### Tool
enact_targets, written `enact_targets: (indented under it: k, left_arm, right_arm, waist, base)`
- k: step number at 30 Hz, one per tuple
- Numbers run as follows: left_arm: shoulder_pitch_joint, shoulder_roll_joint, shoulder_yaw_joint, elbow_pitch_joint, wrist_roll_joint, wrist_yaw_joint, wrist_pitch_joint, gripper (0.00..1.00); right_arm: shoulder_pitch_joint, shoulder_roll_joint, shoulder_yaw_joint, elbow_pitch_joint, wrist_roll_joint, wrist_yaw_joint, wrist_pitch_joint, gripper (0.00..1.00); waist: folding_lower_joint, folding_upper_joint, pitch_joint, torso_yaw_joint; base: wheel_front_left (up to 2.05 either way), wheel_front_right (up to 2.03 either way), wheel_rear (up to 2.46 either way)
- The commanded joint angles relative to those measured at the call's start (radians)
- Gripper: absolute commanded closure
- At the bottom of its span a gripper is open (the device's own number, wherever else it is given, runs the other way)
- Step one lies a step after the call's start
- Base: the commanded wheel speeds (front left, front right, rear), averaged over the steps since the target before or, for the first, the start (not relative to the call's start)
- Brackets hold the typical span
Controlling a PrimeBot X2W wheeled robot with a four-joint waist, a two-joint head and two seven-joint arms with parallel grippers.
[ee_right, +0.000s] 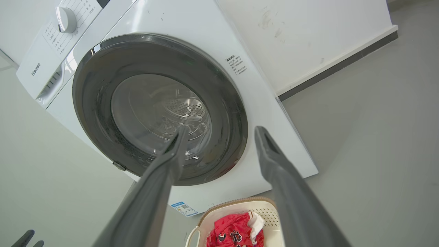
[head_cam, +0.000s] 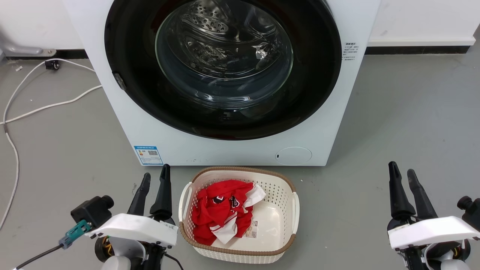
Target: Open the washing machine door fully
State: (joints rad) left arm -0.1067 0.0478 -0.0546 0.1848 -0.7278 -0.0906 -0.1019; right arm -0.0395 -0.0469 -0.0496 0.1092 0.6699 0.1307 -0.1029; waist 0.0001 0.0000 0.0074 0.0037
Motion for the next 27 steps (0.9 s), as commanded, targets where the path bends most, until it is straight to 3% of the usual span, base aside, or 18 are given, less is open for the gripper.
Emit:
enact_targets:
  k: [1, 27]
  left_arm:
    - [-0.022, 0.003, -0.004, -0.011, 0.035, 0.003, -0.011, 0.00]
    - [-0.021, 0.003, -0.040, -0.014, 0.282, 0.034, -0.080, 0.00]
  right_arm:
    - [-0.004, -0.003, 0.004, -0.018, -0.038, 0.000, -0.010, 0.00]
    - [0.013, -0.004, 0.020, -0.035, -0.324, 0.000, -0.079, 0.00]
  waist:
    - [-0.0001, 0.0000, 0.000, 0.000]
    - [-0.0001, 0.0000, -0.003, -0.001]
  base:
    - [0.00, 0.00, 0.00]
    - [0.00, 0.00, 0.00]
